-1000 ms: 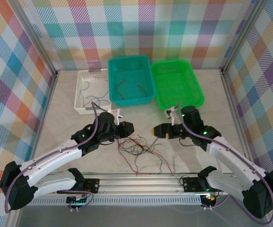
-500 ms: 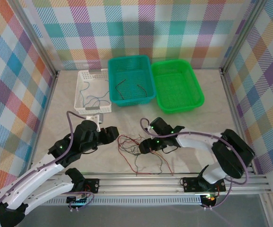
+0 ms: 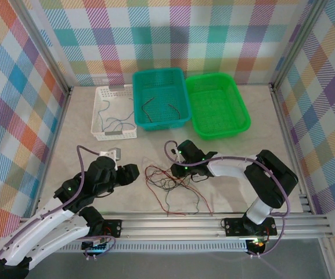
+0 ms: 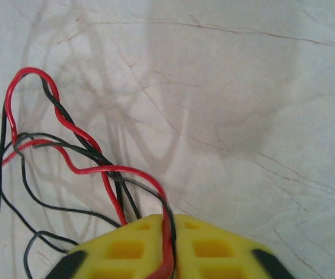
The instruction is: Untangle the cables
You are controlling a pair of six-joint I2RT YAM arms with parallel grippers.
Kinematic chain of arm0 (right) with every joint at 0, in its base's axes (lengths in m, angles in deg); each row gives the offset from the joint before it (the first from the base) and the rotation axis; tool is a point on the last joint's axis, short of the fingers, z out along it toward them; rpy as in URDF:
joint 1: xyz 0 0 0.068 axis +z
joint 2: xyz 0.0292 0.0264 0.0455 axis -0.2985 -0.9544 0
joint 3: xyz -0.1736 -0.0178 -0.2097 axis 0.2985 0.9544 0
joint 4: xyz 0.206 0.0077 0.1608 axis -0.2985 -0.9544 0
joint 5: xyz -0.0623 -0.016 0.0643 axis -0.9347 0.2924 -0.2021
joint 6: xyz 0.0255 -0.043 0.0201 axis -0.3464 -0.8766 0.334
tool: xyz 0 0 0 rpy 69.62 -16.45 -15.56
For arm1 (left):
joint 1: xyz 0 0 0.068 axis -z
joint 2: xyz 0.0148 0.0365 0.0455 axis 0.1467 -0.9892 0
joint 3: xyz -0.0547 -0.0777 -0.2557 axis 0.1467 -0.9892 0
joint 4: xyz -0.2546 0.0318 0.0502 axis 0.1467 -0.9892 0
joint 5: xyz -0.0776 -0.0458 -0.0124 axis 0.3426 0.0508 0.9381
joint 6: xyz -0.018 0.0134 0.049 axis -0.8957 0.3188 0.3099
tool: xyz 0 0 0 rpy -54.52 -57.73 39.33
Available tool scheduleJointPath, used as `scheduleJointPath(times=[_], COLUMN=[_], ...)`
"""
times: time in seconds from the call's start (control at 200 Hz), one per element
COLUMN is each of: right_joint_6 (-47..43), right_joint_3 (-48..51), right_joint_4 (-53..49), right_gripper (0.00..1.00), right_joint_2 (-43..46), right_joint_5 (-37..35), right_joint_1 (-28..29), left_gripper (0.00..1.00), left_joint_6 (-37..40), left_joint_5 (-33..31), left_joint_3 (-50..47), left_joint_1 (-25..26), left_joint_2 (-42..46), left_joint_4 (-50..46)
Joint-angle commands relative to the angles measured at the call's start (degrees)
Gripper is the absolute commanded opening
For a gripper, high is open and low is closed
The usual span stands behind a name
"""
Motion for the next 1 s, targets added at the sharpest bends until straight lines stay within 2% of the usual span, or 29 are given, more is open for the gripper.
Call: scheduleJointPath(times=[0.0,0.21,0.535,0.785,0.85,0.995], right_joint_6=[-2.0,-5.8,-4.0,-2.9,-3.3,-2.7], right_joint_3=[-1.7,-10.5,-21.2,-27.2,-27.8,-28.2], right_joint_4=[-1.4,-13.1,-17.7,-21.1,-21.8,-21.2], right_gripper=[0.00,0.00,0.00,0.00,0.00,0.00], right_joint_2=[3.8,13.7,22.9,25.0,25.0,25.6], right_joint_5=[-3.2,-5.7,9.9,13.5,13.0,13.1], right_joint_1=[0.5,0.1,-0.1,-0.2,-0.2,-0.6], left_gripper=[0.52,0.52,0.55,0.70,0.75,0.80], left_joint_6=[-0.8,-2.2,-4.5,-4.6,-4.5,-4.7], left_joint_5=[-0.7,3.9,11.5,15.8,15.5,15.1], left_joint_3=[-1.2,-4.0,-9.1,-12.1,-12.7,-14.1], left_joint_1=[-0.4,-0.4,-0.3,-0.3,-0.3,-0.3], left_joint_2=[1.5,-1.9,-6.6,-4.0,-2.2,-1.5], left_joint_4=[-1.0,6.0,24.2,37.0,37.7,40.1])
